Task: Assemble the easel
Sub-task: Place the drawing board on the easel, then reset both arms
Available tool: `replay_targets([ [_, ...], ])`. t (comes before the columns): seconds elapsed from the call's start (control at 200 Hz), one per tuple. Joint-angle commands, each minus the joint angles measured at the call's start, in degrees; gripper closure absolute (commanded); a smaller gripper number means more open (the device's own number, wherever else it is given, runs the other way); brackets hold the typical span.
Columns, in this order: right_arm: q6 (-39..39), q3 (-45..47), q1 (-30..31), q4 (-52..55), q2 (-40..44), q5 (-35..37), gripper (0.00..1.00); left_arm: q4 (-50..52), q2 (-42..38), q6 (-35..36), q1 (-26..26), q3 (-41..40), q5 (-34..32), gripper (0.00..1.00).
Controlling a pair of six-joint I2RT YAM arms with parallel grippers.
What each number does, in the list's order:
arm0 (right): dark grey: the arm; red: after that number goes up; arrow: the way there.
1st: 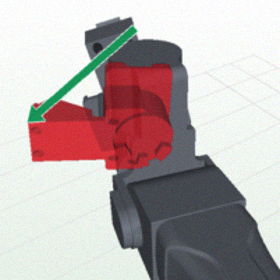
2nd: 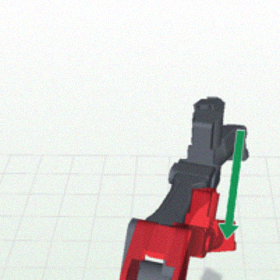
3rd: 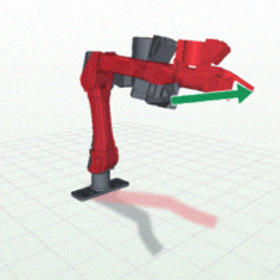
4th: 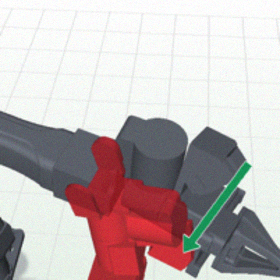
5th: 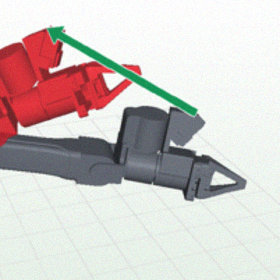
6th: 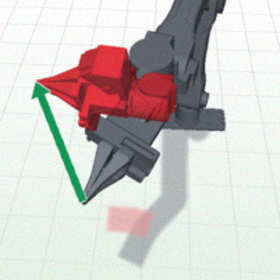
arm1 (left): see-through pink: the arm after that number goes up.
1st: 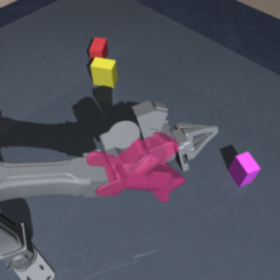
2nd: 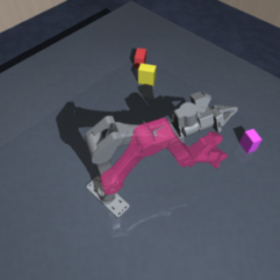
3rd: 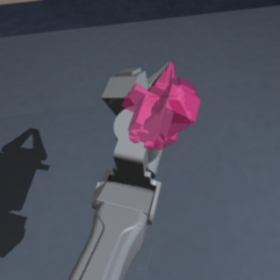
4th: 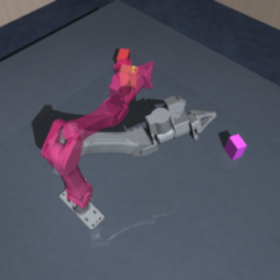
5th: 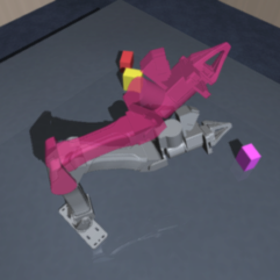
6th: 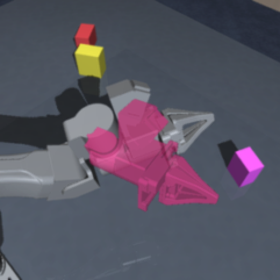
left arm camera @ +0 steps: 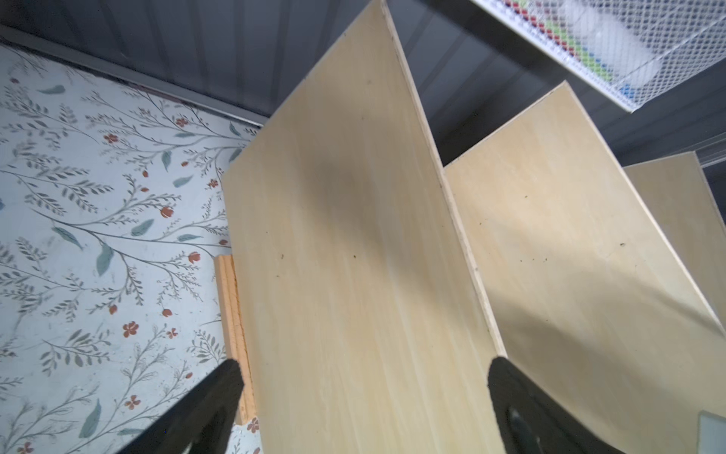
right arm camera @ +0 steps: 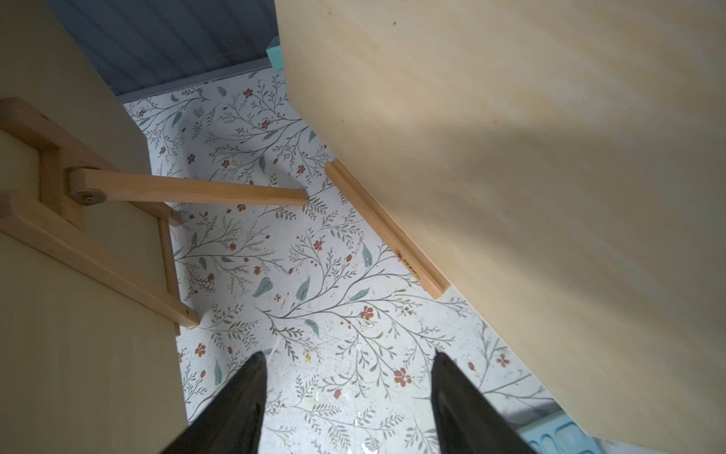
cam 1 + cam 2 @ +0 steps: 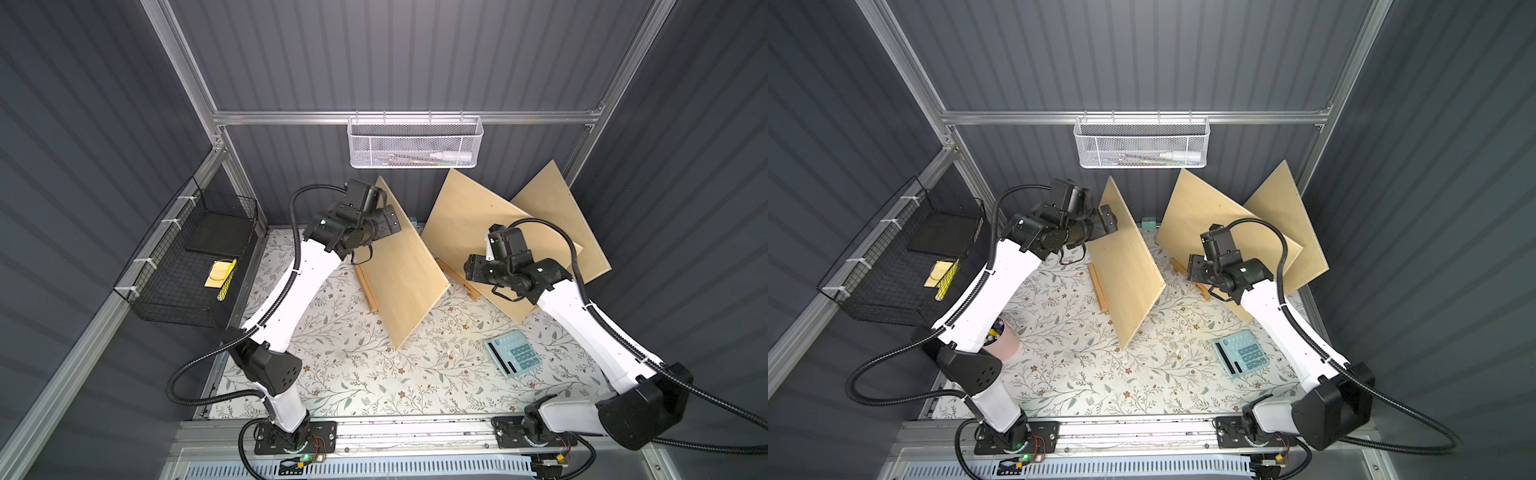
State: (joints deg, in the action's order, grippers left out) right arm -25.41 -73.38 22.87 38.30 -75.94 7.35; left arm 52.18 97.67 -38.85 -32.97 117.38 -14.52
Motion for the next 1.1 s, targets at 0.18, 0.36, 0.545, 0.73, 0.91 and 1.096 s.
replay_targets([
  [0.18,1.8,7.5,-0.5,-5.4,4.9,-0.1,0.21,-3.1,-9.2,10.3,2.4,-8.2,-18.6,0.00],
  [0.36,9.6,19.5,-0.1,-17.6,15.9,1.0,0.01,-5.5,-14.4,11.6,11.7,-19.8,-20.6,0.00],
  [0.545,24.9,30.8,0.8,-23.9,19.8,4.9,0.01,-9.2,-13.7,17.1,16.4,-32.1,-30.8,0.00],
  [0.73,24.5,37.4,0.6,-33.5,17.9,13.3,0.01,-22.4,-12.3,18.7,21.1,-47.1,-31.0,0.00],
  [0.91,24.0,45.7,-1.5,-45.9,14.5,22.9,0.01,-30.6,-7.4,19.8,23.4,-52.2,-33.7,0.00],
  [1.096,22.9,53.2,-5.2,-62.5,10.5,21.9,0.01,-47.8,-3.3,27.1,23.8,-58.2,-30.8,0.00],
])
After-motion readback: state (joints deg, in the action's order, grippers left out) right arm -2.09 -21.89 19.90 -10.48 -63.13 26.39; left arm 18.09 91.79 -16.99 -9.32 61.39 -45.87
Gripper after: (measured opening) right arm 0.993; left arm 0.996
